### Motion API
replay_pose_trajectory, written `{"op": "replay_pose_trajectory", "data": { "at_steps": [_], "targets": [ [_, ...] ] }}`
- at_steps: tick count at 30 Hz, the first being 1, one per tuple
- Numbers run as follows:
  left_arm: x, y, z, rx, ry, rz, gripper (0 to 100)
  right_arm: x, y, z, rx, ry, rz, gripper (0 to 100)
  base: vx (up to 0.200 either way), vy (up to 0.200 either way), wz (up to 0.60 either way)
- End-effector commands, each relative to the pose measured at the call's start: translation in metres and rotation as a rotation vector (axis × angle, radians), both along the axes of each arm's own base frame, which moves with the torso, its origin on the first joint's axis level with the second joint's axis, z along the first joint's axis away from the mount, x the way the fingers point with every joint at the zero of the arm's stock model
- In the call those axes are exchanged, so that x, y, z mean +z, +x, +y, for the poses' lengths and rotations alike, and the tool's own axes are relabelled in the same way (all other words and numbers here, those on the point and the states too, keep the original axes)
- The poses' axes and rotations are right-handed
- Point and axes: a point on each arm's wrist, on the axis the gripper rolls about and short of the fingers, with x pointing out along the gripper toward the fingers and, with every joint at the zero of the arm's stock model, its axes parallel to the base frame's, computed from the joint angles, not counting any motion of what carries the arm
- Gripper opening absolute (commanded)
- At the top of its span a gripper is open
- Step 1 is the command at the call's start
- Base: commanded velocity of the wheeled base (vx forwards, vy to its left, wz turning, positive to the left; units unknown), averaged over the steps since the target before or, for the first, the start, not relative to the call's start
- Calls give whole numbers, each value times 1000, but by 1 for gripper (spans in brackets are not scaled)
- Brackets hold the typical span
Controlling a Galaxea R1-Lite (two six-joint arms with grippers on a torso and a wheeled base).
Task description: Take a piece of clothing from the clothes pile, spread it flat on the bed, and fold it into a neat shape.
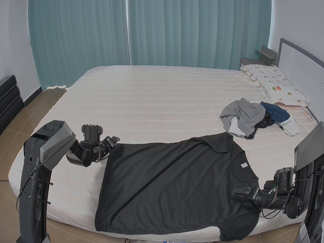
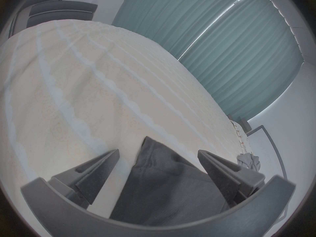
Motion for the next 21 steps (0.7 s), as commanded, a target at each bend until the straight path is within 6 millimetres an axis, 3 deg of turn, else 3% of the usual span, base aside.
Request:
{"op": "replay_pose_trajectory", "data": {
  "at_steps": [1, 7, 8, 21],
  "targets": [
    [-2, -5, 0, -2, 4, 20, 100, 0, -3, 0, 1, 0, 4, 100, 0, 0, 0],
    [-1, -6, -2, -13, 1, 16, 100, 0, -3, 0, 1, 0, 4, 100, 0, 0, 0],
    [-2, -6, -4, -17, 3, 14, 0, 0, -3, 0, 1, 0, 4, 100, 0, 0, 0],
    [-2, 0, -3, -8, 42, -65, 0, 0, -3, 0, 1, 0, 4, 100, 0, 0, 0]
  ]
}}
